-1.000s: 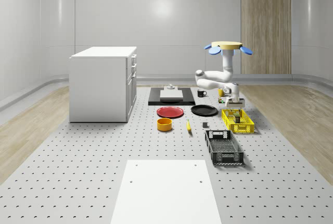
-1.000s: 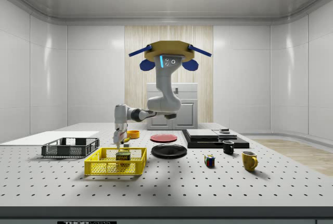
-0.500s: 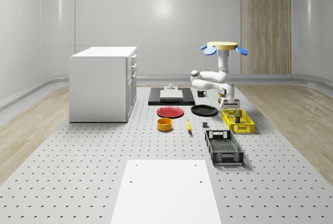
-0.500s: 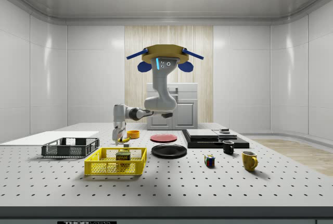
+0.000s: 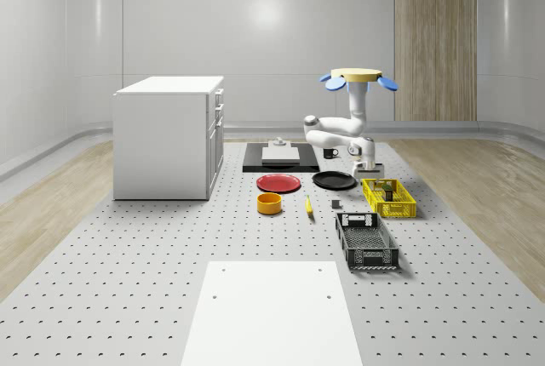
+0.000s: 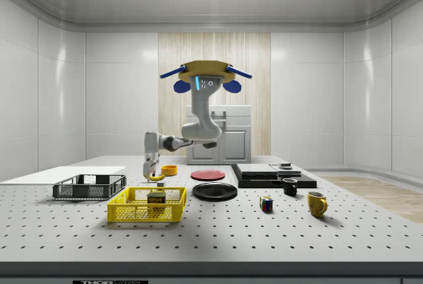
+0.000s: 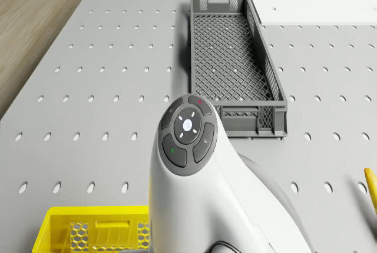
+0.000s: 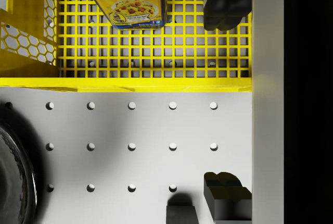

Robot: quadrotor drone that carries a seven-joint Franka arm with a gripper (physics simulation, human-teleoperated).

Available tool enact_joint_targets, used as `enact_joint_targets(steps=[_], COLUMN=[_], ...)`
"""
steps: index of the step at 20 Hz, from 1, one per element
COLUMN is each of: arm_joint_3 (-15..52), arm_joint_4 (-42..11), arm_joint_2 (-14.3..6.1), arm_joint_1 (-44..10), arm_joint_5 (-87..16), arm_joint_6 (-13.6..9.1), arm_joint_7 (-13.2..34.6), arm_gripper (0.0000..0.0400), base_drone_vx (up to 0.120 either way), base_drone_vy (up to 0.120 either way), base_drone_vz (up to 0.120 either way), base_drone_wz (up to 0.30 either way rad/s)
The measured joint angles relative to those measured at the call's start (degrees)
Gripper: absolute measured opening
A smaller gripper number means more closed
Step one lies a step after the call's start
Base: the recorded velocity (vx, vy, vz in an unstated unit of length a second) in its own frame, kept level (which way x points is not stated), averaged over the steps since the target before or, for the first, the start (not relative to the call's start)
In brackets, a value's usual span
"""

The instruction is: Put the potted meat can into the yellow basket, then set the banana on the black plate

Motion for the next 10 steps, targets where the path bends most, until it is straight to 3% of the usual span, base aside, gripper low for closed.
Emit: enact_joint_targets(steps=[3, 8, 10], arm_joint_3=[0.01, 0.03, 0.04], arm_joint_4=[0.0, 0.01, 0.01], arm_joint_2=[-0.07, -0.19, -0.24], arm_joint_1=[-0.02, -0.06, -0.08], arm_joint_5=[0.03, 0.08, 0.1], arm_joint_6=[0.07, 0.18, 0.22], arm_joint_7=[0.02, 0.05, 0.06], arm_gripper=[0.04, 0.04, 0.04], base_drone_vx=[0.0, 0.0, 0.0], base_drone_vy=[-0.12, -0.12, -0.12], base_drone_vz=[0.0, -0.104, 0.0], base_drone_wz=[0.0, 0.0, 0.0])
